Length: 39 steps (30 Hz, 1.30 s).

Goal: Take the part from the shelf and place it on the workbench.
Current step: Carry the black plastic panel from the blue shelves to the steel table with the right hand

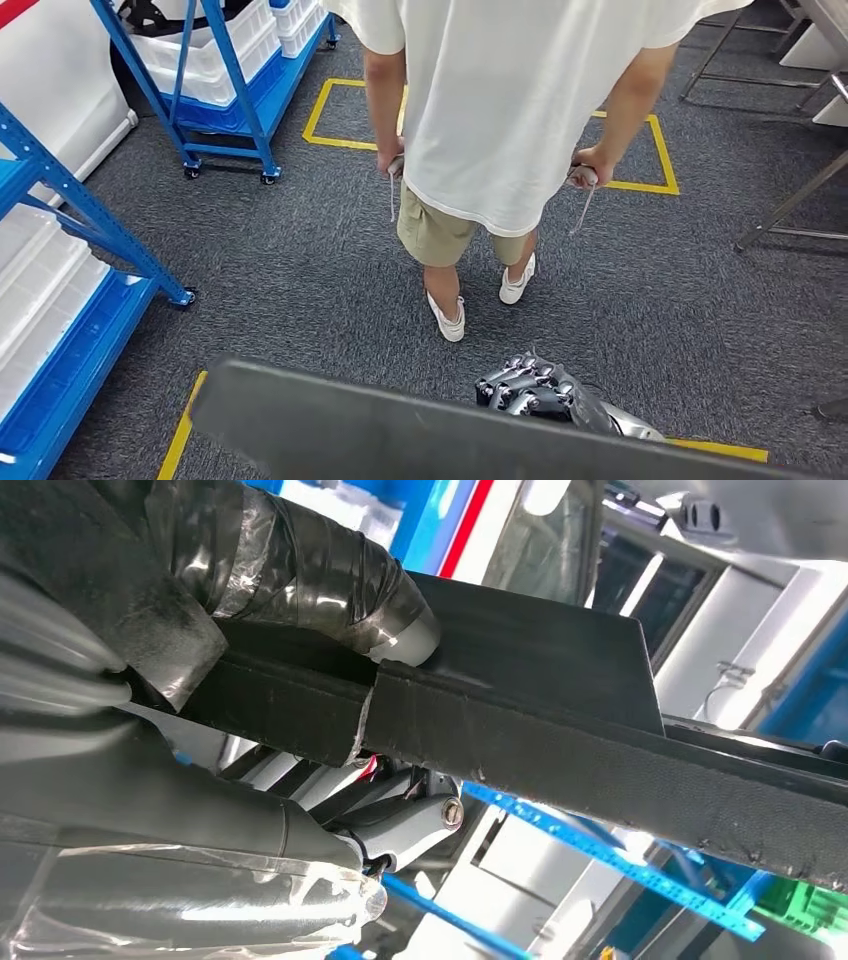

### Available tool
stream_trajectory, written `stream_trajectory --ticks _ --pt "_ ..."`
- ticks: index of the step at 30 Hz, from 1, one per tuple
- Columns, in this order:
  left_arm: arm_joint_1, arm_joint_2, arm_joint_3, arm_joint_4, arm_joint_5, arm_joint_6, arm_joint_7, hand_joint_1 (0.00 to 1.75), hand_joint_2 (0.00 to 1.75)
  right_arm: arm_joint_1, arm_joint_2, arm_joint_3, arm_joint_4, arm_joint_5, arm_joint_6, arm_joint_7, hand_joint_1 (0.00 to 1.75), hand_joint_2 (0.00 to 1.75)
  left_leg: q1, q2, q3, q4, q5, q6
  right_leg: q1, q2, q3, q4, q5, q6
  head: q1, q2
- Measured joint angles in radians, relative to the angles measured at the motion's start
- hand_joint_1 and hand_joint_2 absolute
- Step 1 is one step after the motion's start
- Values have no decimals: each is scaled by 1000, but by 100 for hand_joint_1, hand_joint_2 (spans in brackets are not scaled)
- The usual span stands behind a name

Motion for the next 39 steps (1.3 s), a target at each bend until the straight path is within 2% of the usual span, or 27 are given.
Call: stream_trajectory --ticks 2,4,5,6,7,9,10,11,12,13,14,15,16,18,21,24,25,26,28,29,30,32,34,35,37,38,39 --pt "-2 -6 0 0 0 -2 -2 0 175 -17 4 3 0 -5 2 11 169 175 -3 17 1 1 -5 -7 12 -25 40 -85 19 -12 0 0" --pt "-4 -11 0 0 0 -2 -3 0 175 -27 8 7 0 -12 3 21 169 175 -5 35 2 1 -9 -15 16 -15 39 -94 15 -19 0 0" --pt "-7 -13 0 0 0 -3 -3 0 175 -29 9 8 0 -16 3 26 169 175 -5 31 3 5 -15 -19 14 -7 41 -98 16 -22 0 0" --pt "-9 -15 0 0 0 -3 -4 0 175 -32 11 9 1 -20 1 30 169 175 -3 17 -2 21 -29 -23 10 1 43 -102 18 -28 0 0" --pt "-11 -17 0 0 0 -3 -4 0 175 -36 13 9 1 -24 -1 34 169 175 -1 -6 -16 57 -53 -26 7 8 45 -105 19 -33 0 0" --pt "-9 -19 0 0 0 -3 -5 0 175 -43 18 11 3 -30 -3 37 169 175 3 -48 -77 189 -120 -30 5 25 45 -103 19 -40 0 0" --pt "-6 -19 0 0 0 -3 -5 0 175 -45 21 12 4 -31 -4 38 169 175 3 -56 -112 262 -146 -32 5 35 44 -101 18 -41 -1 0" --pt "-4 -19 0 0 -1 -4 -6 0 175 -44 22 13 6 -33 -4 38 169 175 4 -59 -139 310 -156 -33 5 46 44 -99 18 -42 0 0" --pt "-3 -19 0 0 -2 -6 -8 0 175 -44 23 14 7 -35 -4 39 169 175 4 -60 -148 321 -145 -34 5 58 44 -97 18 -41 0 0" --pt "-2 -20 0 0 -2 -7 -12 0 175 -44 25 15 8 -37 -5 39 169 175 5 -62 -138 288 -113 -35 3 70 44 -95 18 -41 0 0" --pt "-2 -20 0 0 -3 -9 -17 0 175 -44 28 15 9 -39 -8 39 169 175 7 -71 -110 221 -68 -35 2 82 45 -94 17 -40 0 0" --pt "-2 -19 0 0 -2 -10 -21 0 175 -43 32 16 9 -40 -11 39 169 175 10 -91 -80 149 -31 -36 1 93 46 -92 17 -37 0 0" --pt "-1 -19 0 0 -2 -11 -25 0 175 -43 37 18 10 -41 -15 39 169 175 12 -111 -53 85 -4 -36 0 105 44 -89 17 -33 0 0" --pt "-1 -19 0 0 -2 -11 -26 0 175 -39 45 23 10 -40 -21 38 169 175 13 -137 -31 31 7 -34 -2 125 34 -88 23 -21 0 0" --pt "-3 -19 0 0 -3 -11 -25 0 175 -29 50 25 10 -37 -25 35 169 175 11 -115 -27 19 12 -21 -6 141 25 -89 27 -6 0 0" --pt "-4 -19 0 0 -3 -11 -25 0 175 -27 50 25 11 -36 -26 35 169 175 14 -106 -25 13 15 -14 -6 136 23 -86 23 -4 -1 0" --pt "-4 -19 0 0 -3 -11 -25 0 175 -27 50 25 11 -36 -26 34 169 175 14 -104 -25 13 15 -13 -5 125 21 -82 20 -3 0 0" --pt "-4 -19 0 0 -3 -11 -25 0 175 -27 50 26 11 -36 -26 34 169 175 13 -97 -24 13 15 -10 -4 103 8 -50 0 0 0 0" --pt "-2 -17 0 0 -4 -9 -24 0 175 -25 52 27 12 -36 -27 31 169 175 8 -63 -24 12 13 -2 -3 54 -65 111 -73 7 1 0" --pt "0 -17 0 0 -5 -8 -23 0 175 -23 53 28 13 -36 -27 30 169 175 5 -44 -24 12 11 1 -4 39 -94 176 -96 9 1 0" --pt "0 -17 0 0 -6 -7 -21 0 175 -20 54 28 14 -36 -28 30 169 175 3 -28 -22 12 9 3 -4 33 -99 191 -92 7 1 0" --pt "-2 -17 0 0 -9 -3 -17 0 175 -15 55 30 14 -36 -28 27 169 175 2 -9 -14 11 4 2 5 11 -24 50 -23 -7 1 0" --pt "-3 -17 0 0 -11 -2 -13 0 175 -11 56 31 14 -37 -28 24 169 175 -1 7 -9 9 -1 -2 22 -24 39 -70 13 -24 1 0" --pt "-2 -17 0 0 -11 -2 -12 0 175 -9 57 32 14 -37 -29 22 169 175 -2 16 -7 9 -3 -6 28 -33 49 -92 13 -30 1 0" --pt "-3 -17 0 0 -12 -2 -9 0 175 0 57 32 14 -36 -31 16 169 175 -5 35 -5 7 -8 -13 27 -19 52 -102 12 -37 0 0" --pt "-5 -16 0 0 -13 -2 -9 0 175 6 58 32 14 -36 -32 14 169 175 -6 31 -3 12 -16 -17 24 -10 56 -109 14 -39 1 0" --pt "-6 -15 0 0 -14 -2 -9 0 175 9 58 32 14 -36 -32 11 169 175 -5 16 -10 33 -33 -19 19 -1 60 -115 16 -43 0 0"
